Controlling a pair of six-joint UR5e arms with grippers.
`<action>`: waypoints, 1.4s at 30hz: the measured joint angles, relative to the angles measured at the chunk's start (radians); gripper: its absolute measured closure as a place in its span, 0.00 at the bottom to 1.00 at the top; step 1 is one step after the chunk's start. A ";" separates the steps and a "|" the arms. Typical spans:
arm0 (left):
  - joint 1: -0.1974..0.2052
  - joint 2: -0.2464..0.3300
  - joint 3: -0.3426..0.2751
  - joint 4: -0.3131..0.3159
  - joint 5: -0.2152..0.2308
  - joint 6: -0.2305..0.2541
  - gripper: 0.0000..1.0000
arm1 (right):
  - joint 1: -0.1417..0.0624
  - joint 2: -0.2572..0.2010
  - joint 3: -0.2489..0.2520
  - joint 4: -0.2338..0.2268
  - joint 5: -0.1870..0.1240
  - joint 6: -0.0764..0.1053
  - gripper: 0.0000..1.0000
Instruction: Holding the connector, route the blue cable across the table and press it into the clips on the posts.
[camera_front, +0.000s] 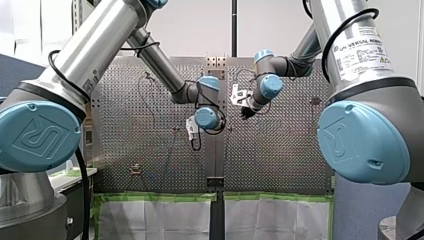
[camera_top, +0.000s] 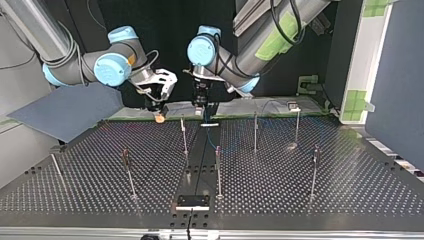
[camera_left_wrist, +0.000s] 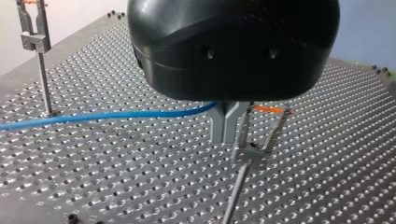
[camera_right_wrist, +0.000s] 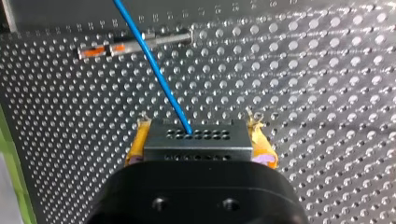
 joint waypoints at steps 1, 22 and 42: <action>0.000 0.000 -0.007 0.008 0.002 -0.001 1.00 | -0.002 0.000 0.008 -0.011 0.008 -0.003 1.00; -0.013 -0.074 -0.148 0.116 0.075 -0.029 1.00 | -0.030 0.086 0.040 -0.123 0.000 -0.040 1.00; 0.008 -0.103 0.034 0.008 0.071 -0.049 1.00 | -0.073 0.121 0.027 -0.136 -0.036 -0.036 1.00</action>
